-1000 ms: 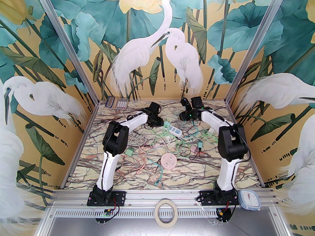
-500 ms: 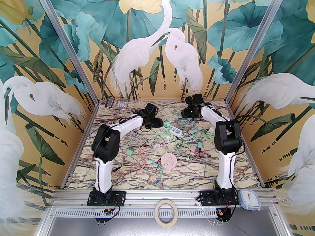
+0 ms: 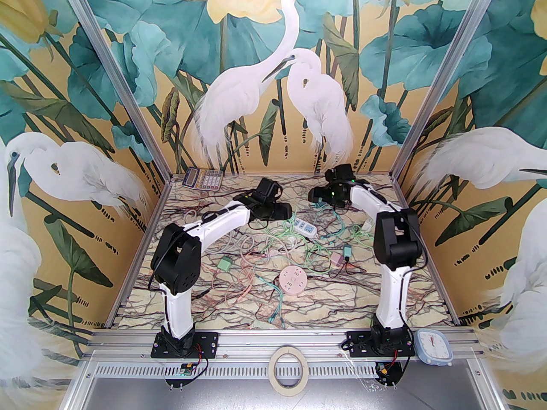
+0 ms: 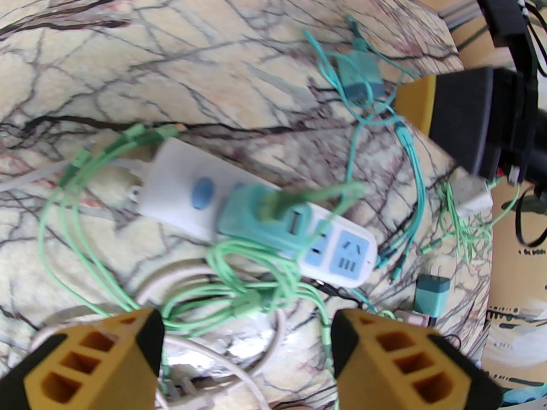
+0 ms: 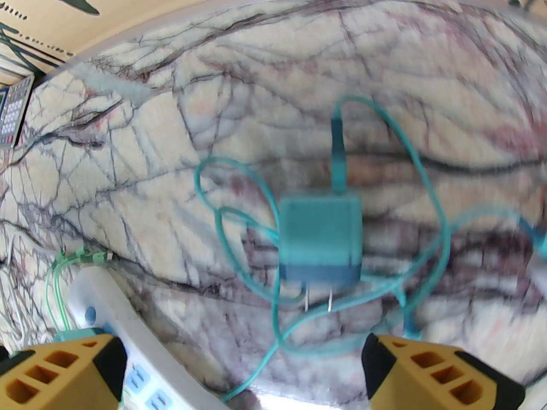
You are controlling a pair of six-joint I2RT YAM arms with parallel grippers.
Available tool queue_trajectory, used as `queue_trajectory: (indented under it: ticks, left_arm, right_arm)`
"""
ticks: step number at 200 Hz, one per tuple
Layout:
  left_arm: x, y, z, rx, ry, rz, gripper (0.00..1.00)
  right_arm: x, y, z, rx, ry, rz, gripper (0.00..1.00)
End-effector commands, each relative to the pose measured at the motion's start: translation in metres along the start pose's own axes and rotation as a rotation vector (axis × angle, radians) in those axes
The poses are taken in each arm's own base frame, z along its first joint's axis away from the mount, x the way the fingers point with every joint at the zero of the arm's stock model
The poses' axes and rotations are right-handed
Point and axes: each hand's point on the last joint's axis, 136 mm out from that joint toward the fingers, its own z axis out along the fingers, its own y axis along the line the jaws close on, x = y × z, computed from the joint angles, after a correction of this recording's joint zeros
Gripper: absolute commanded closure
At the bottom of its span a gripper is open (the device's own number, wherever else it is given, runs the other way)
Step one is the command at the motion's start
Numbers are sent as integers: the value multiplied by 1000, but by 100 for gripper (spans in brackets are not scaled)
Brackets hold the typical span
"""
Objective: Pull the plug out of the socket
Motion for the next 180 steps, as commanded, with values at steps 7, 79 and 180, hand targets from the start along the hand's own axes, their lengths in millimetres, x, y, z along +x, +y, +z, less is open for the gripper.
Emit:
queue_trajectory:
  ticks: [7,79,180]
  left_arm:
    - [-5,-13,2,-23,-34,32,32]
    - [-19,-20,32,-111,-56,-41,32]
    - [-14,-6,29,-291,-109,-209,34]
  right_arm:
    - [-9,13,-52,-2,-199,72,1]
    - [35,-5,-95,105,-387,94,1]
    - [52,14,-101,54,-468,58,1]
